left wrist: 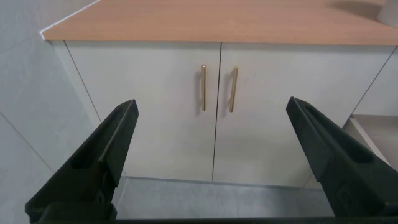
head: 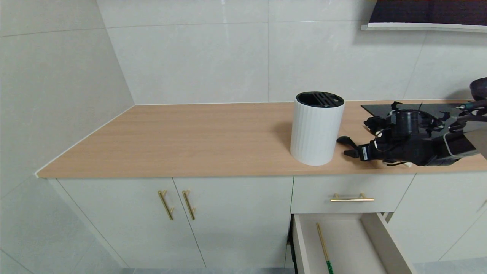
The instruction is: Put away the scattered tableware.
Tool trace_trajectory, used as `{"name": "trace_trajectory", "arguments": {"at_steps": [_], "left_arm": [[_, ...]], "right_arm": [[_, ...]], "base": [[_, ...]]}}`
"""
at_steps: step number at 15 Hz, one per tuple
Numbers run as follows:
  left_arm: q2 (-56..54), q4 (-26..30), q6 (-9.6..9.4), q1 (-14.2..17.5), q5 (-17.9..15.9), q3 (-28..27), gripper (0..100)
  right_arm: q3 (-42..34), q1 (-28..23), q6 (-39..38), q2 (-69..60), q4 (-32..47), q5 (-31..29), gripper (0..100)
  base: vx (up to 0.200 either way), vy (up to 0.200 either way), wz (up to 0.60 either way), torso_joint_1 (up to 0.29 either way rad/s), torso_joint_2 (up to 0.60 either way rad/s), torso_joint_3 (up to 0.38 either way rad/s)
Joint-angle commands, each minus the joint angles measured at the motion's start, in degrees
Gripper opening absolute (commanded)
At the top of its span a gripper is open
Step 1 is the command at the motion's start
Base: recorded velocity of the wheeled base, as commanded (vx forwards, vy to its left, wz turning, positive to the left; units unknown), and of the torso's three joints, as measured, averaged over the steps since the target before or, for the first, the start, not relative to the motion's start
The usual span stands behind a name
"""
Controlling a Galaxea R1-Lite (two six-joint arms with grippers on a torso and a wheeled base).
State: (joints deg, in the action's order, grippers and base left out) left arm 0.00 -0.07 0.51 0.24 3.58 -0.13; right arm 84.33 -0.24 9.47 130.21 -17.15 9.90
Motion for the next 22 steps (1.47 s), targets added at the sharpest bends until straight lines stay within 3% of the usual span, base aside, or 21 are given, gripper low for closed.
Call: {"name": "trace_trajectory", "arguments": {"at_steps": [1,2,3,10,14,17,21,22], "left_arm": [[0.0,0.0,0.02,0.0,0.0,0.0,100],[0.0,0.0,0.02,0.0,0.0,0.0,100],[0.0,0.0,0.02,0.0,0.0,0.0,100],[0.0,0.0,0.02,0.0,0.0,0.0,100],[0.0,0.0,0.02,0.0,0.0,0.0,100],[0.0,0.0,0.02,0.0,0.0,0.0,100],[0.1,0.0,0.02,0.0,0.0,0.0,100],[0.0,0.0,0.02,0.0,0.0,0.0,100]], "right_arm": [[0.4,0.1,-0.1,0.9,0.0,0.0,100],[1.0,0.1,-0.2,2.0,0.0,0.0,100],[1.2,0.1,-0.2,2.3,0.0,0.0,0],[1.5,0.1,-1.3,1.5,0.0,0.0,0],[-2.4,0.1,-8.0,-7.0,0.5,-0.3,0],[-14.6,0.0,-11.4,-20.2,1.7,-0.6,0],[-29.0,0.0,-13.4,-31.6,10.3,-0.3,0],[-35.9,1.5,-12.8,-35.0,10.1,-0.9,0]], "base": [[0.000,0.000,0.00,0.000,0.00,0.000],[0.000,0.000,0.00,0.000,0.00,0.000],[0.000,0.000,0.00,0.000,0.00,0.000],[0.000,0.000,0.00,0.000,0.00,0.000],[0.000,0.000,0.00,0.000,0.00,0.000],[0.000,0.000,0.00,0.000,0.00,0.000],[0.000,0.000,0.00,0.000,0.00,0.000],[0.000,0.000,0.00,0.000,0.00,0.000]]}}
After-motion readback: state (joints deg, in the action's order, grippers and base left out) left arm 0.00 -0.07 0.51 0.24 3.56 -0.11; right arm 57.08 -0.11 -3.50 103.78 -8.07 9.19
